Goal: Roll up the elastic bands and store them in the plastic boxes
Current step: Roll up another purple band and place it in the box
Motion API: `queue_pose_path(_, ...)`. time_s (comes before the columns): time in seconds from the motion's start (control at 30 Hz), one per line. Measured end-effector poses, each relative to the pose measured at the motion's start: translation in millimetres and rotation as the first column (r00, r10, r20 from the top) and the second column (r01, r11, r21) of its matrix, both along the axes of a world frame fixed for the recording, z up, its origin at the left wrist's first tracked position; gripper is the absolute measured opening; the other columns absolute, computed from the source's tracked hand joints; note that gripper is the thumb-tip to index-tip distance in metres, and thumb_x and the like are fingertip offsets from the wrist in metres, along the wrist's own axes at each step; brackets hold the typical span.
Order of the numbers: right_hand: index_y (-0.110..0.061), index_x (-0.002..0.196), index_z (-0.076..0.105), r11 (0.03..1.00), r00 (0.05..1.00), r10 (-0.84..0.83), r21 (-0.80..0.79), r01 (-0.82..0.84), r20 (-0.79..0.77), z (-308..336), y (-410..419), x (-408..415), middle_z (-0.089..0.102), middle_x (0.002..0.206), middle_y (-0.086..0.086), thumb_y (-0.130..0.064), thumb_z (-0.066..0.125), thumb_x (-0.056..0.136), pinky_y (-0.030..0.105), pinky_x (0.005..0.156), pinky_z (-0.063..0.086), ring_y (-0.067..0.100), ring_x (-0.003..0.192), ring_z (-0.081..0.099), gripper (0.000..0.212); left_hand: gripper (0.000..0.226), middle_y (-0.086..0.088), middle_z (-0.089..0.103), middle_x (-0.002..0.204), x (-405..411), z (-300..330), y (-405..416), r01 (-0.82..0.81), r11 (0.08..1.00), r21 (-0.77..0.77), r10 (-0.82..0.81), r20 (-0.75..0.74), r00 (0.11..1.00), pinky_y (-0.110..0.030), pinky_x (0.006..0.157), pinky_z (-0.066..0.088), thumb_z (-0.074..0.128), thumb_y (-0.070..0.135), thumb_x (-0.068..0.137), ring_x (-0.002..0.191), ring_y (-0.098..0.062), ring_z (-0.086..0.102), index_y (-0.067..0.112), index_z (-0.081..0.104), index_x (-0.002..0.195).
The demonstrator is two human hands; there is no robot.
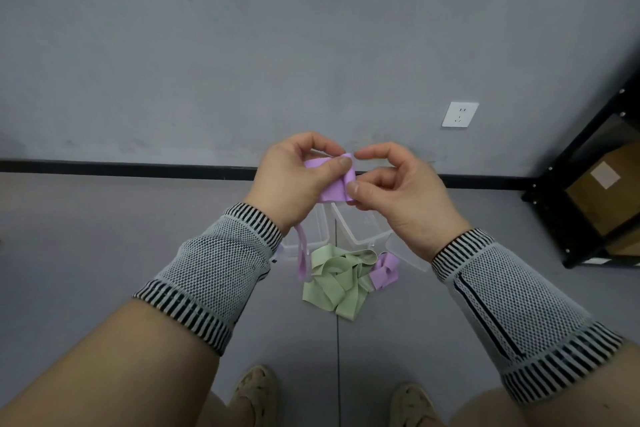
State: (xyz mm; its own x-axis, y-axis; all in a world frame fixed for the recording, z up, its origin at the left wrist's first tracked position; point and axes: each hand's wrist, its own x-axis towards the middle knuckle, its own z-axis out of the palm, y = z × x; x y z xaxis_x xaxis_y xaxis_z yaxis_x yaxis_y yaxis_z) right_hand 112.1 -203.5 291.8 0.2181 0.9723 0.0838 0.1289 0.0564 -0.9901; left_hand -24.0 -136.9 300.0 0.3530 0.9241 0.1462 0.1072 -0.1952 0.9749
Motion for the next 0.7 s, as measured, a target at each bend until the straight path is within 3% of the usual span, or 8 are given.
queue_pose_path(0.1,-0.026,0.124,0.05,0.996,0.989,0.083,0.029,-0.087,0.123,0.4,-2.9,2.2,0.068,0.08,0.002,0.0,0.076,0.073,0.02,0.073,0.052,0.01,0.072,0.064,0.063,0.011,-0.006,0.068,0.074,-2.0,1.7,1.1,0.033,0.997,-0.064,-0.031,0.033,0.999,-0.021,0.06,0.052,0.071,0.01,0.081,0.061,-0.009,0.063,0.016,0.062,0.083)
queue_pose_path(0.17,-0.031,0.125,0.048,0.993,0.973,0.097,0.042,-0.109,0.211,-0.3,-4.0,2.8,0.064,0.082,0.003,0.0,0.078,0.071,0.022,0.073,0.053,0.012,0.073,0.062,0.068,0.015,-0.011,0.069,0.077,-3.6,1.6,2.6,0.064,0.993,-0.103,-0.06,0.048,0.997,-0.025,0.062,0.051,0.07,0.009,0.081,0.064,-0.015,0.063,0.019,0.059,0.086)
queue_pose_path(0.27,-0.041,0.114,0.05,0.992,0.939,0.082,0.058,-0.107,0.334,-0.4,-4.8,2.9,0.063,0.082,0.006,-0.004,0.079,0.07,0.031,0.075,0.055,0.02,0.075,0.061,0.064,0.018,-0.007,0.068,0.072,-3.7,-0.4,3.9,0.112,0.985,-0.132,-0.106,0.054,0.993,-0.027,0.062,0.049,0.068,0.008,0.083,0.065,-0.018,0.062,0.018,0.056,0.089)
queue_pose_path(0.4,-0.037,0.104,0.053,0.992,0.923,0.069,0.071,-0.104,0.38,0.4,-5.5,3.5,0.063,0.08,0.011,-0.005,0.081,0.068,0.035,0.074,0.055,0.027,0.074,0.061,0.055,0.019,-0.005,0.069,0.074,-6.8,0.8,4.1,0.184,0.972,-0.145,-0.183,0.021,0.983,-0.026,0.063,0.05,0.068,0.007,0.083,0.065,-0.015,0.063,0.018,0.056,0.093)
queue_pose_path(0.5,-0.036,0.1,0.055,0.99,0.913,0.075,0.077,-0.115,0.402,-0.1,-5.7,6.5,0.064,0.08,0.01,-0.006,0.08,0.067,0.036,0.074,0.055,0.026,0.074,0.061,0.051,0.016,0.001,0.068,0.067,-13.6,4.0,5.5,0.219,0.972,-0.081,-0.229,-0.145,0.963,-0.019,0.057,0.046,0.066,0.011,0.085,0.057,-0.007,0.058,0.018,0.057,0.096)
queue_pose_path(0.6,-0.037,0.098,0.053,0.991,0.887,0.049,0.086,-0.099,0.458,-0.4,-6.1,11.5,0.063,0.077,0.006,-0.006,0.079,0.066,0.031,0.073,0.054,0.021,0.072,0.06,0.051,0.014,-0.001,0.063,0.065,-20.5,4.5,8.3,0.237,0.971,0.013,-0.219,-0.339,0.915,-0.022,0.052,0.044,0.064,0.013,0.086,0.05,-0.011,0.053,0.021,0.056,0.094)
queue_pose_path(0.7,-0.033,0.098,0.055,0.992,0.802,0.015,0.089,-0.085,0.597,-0.7,-6.6,12.9,0.061,0.072,-0.004,-0.01,0.079,0.065,0.022,0.069,0.049,0.012,0.069,0.057,0.047,0.014,-0.003,0.058,0.064,-21.6,5.9,8.2,0.237,0.971,-0.015,-0.231,-0.292,0.928,-0.032,0.052,0.053,0.065,0.013,0.085,0.052,-0.016,0.056,0.02,0.055,0.092)
